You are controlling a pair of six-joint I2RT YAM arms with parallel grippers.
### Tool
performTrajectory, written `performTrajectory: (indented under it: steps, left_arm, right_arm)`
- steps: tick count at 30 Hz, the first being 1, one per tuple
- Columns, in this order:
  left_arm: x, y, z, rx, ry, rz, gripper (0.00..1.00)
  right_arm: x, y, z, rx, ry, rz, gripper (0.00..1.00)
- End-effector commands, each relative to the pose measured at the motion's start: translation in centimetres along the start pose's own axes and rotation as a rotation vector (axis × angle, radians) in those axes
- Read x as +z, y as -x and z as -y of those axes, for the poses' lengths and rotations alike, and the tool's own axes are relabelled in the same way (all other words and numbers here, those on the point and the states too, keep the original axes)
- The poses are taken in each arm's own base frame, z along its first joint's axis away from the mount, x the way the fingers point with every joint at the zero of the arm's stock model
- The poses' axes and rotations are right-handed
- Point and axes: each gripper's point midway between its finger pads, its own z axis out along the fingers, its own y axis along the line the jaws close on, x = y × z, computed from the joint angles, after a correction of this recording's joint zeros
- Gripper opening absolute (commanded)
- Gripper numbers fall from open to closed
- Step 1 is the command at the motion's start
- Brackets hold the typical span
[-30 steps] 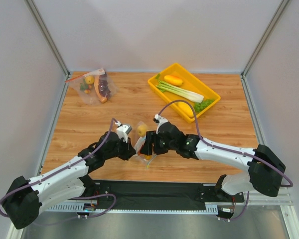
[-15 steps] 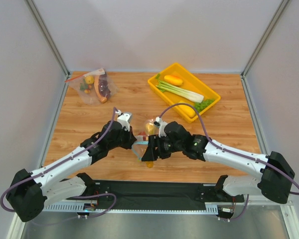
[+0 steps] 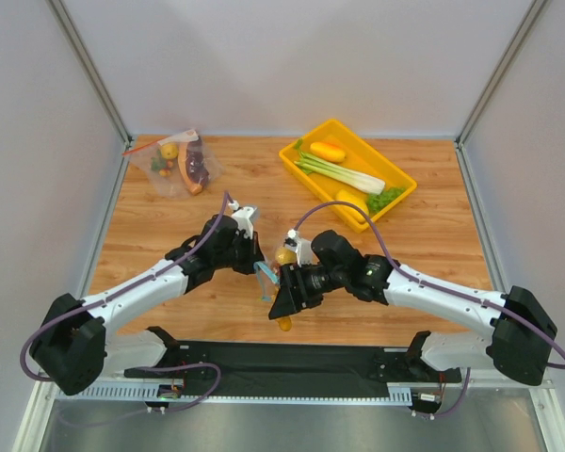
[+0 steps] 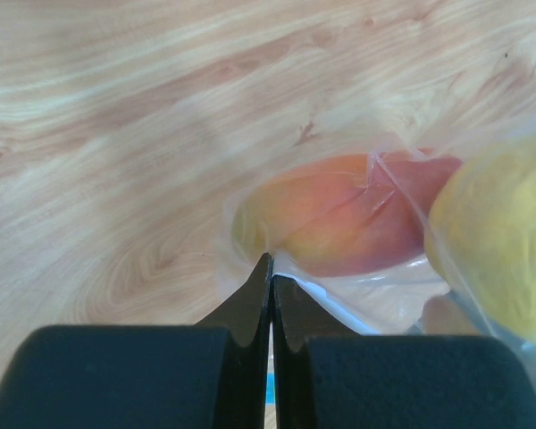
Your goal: Open the zip-top bag and remove the fake food
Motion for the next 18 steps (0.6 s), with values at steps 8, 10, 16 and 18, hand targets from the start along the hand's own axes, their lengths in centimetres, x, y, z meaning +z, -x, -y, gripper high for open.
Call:
performTrajectory:
  steps: [8, 10, 16, 18]
  left_arm:
    - [0.5, 3.1, -1.3, -0.079, -0.014, 0.061, 0.00]
    - [0.1, 3.4, -1.8, -0.085, -0.008, 0.065, 0.00]
    - [-0.4, 3.3, -2.6, -0.072, 0.019, 0.057, 0.00]
    - [-0.8, 3.2, -2.6, -0.072, 0.018, 0.060, 0.00]
  right_arm:
    - [-0.8, -3.6, -3.1, -0.060, 0.198, -0.256, 0.21]
    - [-1.0, -4.2, -2.7, -0.062, 0.186, -0.290, 0.21]
    - [-2.6, -2.2, -4.8, -0.151, 0.179, -0.223, 0.21]
    - [-3.4, -0.6, -5.0, -0.172, 0.144, -0.158, 0.20]
